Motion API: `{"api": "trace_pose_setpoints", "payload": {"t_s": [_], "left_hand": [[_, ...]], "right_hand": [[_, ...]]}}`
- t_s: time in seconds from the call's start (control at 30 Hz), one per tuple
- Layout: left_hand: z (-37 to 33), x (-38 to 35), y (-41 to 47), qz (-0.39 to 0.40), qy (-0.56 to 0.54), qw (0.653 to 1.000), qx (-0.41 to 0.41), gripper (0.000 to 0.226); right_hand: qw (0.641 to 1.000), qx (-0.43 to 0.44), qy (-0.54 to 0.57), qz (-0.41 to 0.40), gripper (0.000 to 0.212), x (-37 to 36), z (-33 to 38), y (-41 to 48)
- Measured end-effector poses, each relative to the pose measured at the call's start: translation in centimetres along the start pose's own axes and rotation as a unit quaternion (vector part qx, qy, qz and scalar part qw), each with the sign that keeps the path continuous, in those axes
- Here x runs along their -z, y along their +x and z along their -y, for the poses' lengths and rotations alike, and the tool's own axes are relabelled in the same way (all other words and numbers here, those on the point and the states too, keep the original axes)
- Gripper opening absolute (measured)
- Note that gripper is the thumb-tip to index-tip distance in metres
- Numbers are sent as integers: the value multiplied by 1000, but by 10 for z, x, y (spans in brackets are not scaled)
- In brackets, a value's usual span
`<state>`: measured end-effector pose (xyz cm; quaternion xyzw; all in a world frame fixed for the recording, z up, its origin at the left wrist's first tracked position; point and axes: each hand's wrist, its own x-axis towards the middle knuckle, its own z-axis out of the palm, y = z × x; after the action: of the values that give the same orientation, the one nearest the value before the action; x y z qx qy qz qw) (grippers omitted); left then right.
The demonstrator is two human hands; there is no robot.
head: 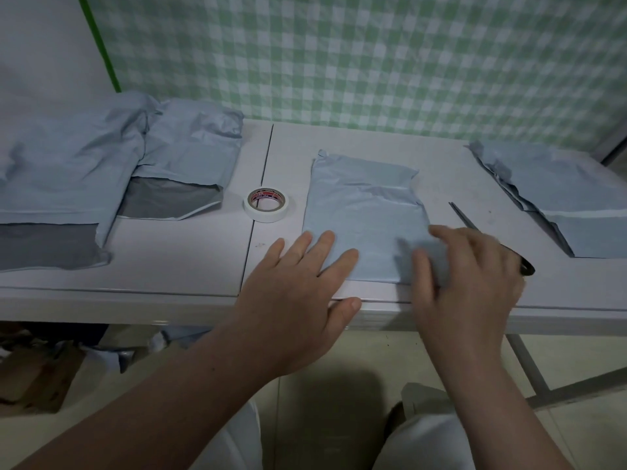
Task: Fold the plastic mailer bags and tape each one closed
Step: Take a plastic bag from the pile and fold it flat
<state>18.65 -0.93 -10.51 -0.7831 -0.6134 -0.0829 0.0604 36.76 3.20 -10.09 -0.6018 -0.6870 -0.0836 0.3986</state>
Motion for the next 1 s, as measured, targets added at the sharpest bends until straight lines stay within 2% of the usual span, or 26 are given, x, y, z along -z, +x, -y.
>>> {"api": "trace_pose_setpoints", "payload": {"t_s": [0.1,0.23,0.6,1.0], "left_hand": [[0,0,0,4,-5,1000,1,61],[0,2,0,8,-6,1000,0,65],[-1,7,1,44,-18,999,10,65],[-5,14,1,78,-33,996,35,76]], "right_hand": [[988,128,57,58,37,-7,8,-21],[980,162,69,91,41,-14,6,-43],[989,104,3,109,43,0,-24,-45],[988,89,46,119,39,10,-29,-32]]}}
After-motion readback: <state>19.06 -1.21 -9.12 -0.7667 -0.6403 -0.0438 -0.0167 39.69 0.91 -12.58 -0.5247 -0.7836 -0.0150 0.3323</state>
